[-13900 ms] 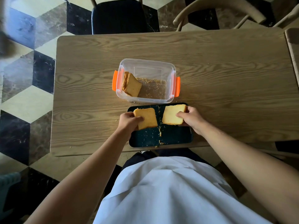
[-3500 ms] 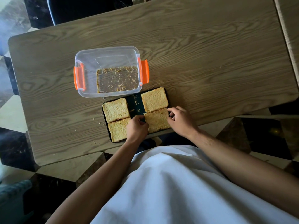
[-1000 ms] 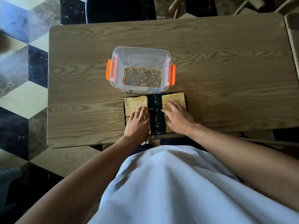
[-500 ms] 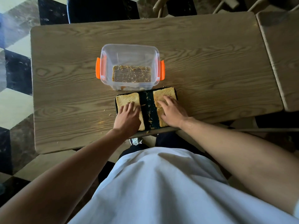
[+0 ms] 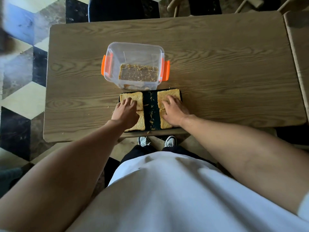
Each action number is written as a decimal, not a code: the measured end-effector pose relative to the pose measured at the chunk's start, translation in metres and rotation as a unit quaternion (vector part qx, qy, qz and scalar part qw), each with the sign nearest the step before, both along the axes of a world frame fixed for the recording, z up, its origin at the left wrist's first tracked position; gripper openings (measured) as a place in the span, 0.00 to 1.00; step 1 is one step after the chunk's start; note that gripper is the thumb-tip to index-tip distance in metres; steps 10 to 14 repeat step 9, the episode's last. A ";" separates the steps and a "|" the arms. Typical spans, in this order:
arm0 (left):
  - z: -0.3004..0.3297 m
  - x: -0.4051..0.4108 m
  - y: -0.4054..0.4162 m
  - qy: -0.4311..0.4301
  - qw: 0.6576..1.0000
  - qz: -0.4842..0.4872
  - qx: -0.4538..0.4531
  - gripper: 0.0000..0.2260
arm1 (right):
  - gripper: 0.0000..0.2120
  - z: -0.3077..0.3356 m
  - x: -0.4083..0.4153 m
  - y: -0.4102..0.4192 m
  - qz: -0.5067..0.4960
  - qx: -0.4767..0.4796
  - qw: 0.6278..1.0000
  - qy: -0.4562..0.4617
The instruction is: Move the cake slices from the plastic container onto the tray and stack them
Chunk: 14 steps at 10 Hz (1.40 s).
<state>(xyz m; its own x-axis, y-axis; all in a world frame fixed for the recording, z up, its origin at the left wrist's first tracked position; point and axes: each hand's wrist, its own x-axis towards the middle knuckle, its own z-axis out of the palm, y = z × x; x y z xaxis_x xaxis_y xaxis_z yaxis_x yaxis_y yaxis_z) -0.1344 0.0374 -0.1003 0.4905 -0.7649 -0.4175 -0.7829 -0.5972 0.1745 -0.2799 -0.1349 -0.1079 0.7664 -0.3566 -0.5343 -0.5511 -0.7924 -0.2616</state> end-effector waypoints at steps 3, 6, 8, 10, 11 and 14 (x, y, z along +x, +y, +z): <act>-0.009 -0.004 -0.004 0.010 0.993 -0.088 0.072 0.34 | 0.37 0.001 -0.005 -0.006 0.059 0.022 0.997 0.043; -0.005 0.000 -0.001 0.028 0.995 -0.071 0.060 0.32 | 0.36 0.012 0.002 -0.004 0.036 0.026 0.998 0.052; 0.004 -0.002 -0.004 0.042 0.999 -0.010 0.002 0.35 | 0.36 0.023 0.010 -0.004 -0.079 0.088 0.991 0.068; 0.011 0.006 -0.003 0.055 0.997 -0.001 0.045 0.36 | 0.39 0.029 0.014 -0.012 -0.054 0.117 0.984 0.123; 0.011 0.006 -0.003 0.055 0.997 -0.001 0.045 0.36 | 0.39 0.029 0.014 -0.012 -0.054 0.117 0.984 0.123; 0.011 0.006 -0.003 0.055 0.997 -0.001 0.045 0.36 | 0.39 0.029 0.014 -0.012 -0.054 0.117 0.984 0.123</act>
